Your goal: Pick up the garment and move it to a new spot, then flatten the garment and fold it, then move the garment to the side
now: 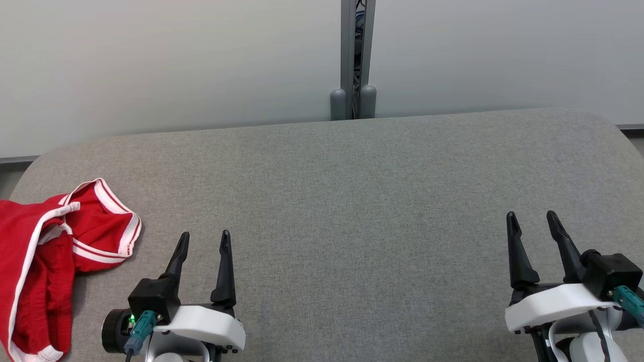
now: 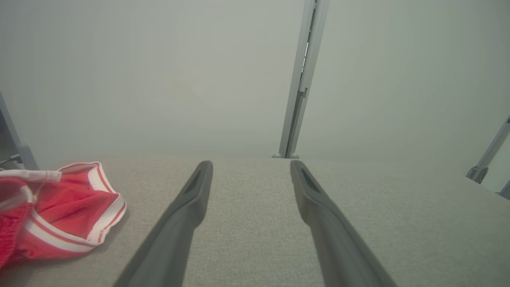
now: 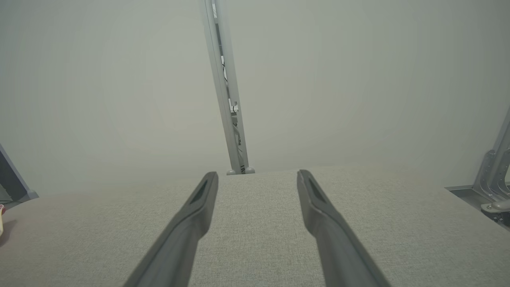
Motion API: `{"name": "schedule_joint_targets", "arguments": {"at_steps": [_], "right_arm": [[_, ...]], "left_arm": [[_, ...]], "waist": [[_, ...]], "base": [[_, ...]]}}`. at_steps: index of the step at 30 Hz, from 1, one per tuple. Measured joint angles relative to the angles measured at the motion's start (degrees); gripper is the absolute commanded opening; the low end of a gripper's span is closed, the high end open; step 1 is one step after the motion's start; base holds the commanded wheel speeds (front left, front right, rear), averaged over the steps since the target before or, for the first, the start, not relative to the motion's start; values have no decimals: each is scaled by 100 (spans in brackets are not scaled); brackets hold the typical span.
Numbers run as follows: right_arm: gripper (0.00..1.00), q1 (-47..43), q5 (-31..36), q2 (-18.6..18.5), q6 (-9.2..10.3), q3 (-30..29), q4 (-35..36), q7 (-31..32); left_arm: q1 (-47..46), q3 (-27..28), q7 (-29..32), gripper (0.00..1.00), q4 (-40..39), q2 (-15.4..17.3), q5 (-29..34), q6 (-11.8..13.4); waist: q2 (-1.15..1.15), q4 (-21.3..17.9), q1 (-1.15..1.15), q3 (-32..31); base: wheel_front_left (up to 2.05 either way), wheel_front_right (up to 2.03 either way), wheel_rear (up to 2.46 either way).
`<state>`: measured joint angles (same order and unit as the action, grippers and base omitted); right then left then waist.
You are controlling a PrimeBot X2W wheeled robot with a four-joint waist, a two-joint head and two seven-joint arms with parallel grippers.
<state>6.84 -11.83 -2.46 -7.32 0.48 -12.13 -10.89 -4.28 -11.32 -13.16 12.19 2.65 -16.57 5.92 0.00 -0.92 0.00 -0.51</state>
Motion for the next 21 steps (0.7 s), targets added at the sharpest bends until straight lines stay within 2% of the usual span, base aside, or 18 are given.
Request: {"name": "schedule_joint_targets", "arguments": {"at_steps": [10,21], "right_arm": [[100,51,99,-7,0,120,-297,-160],[100,102,486,-12,-1,178,-354,-326]], "left_arm": [[-76,-76,-67,100,376,3,225,13],[-148,-108,-135,100,428,4,580,78]], "waist": [[0,-7,0,-26],[0,0,0,-40]], "base": [[0,0,0],[0,0,0]]}}
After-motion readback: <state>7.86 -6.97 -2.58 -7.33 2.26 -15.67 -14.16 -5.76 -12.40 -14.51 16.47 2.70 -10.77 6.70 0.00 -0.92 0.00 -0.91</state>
